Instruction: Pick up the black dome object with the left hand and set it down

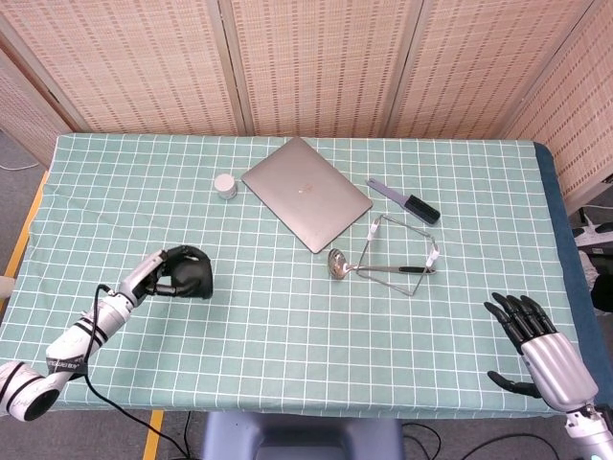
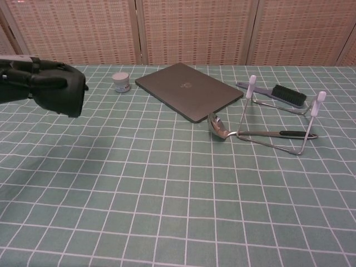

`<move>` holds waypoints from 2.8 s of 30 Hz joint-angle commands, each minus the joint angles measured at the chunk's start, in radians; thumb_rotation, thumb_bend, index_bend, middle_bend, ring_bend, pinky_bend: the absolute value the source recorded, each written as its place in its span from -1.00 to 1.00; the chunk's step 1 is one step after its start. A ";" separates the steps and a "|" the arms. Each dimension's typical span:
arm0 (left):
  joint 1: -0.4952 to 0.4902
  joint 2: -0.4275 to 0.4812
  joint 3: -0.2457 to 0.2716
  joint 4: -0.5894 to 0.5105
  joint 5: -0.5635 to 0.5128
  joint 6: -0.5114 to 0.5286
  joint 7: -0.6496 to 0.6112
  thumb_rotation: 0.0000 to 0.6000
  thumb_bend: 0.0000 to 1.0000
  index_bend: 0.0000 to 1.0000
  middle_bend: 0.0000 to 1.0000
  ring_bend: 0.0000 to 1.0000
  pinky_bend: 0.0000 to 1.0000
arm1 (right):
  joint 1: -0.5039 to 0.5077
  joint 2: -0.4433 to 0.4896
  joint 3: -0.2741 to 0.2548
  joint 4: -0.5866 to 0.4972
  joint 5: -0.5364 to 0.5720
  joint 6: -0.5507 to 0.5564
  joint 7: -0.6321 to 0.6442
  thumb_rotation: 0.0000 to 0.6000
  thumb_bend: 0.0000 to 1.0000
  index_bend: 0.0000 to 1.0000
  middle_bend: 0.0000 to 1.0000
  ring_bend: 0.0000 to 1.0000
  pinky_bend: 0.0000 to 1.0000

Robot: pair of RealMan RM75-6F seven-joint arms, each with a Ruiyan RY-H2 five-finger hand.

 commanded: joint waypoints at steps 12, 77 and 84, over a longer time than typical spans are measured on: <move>-0.085 -0.021 0.104 -0.098 -0.719 -0.087 1.996 1.00 0.29 0.58 0.58 0.48 1.00 | -0.004 0.010 -0.005 0.001 -0.011 0.011 0.010 1.00 -0.84 -1.00 -1.00 -1.00 -1.00; -0.112 -0.072 0.190 -0.115 -0.730 0.109 1.842 1.00 -0.31 -0.16 -0.10 -0.25 0.03 | -0.005 0.018 -0.007 -0.024 0.008 -0.011 -0.011 1.00 -0.80 -1.00 -1.00 -1.00 -1.00; -0.087 -0.082 0.172 -0.104 -0.666 0.151 1.816 1.00 -0.32 -0.05 0.05 -0.18 0.08 | -0.005 0.021 -0.006 -0.027 0.011 -0.016 -0.013 1.00 -0.80 -1.00 -1.00 -1.00 -1.00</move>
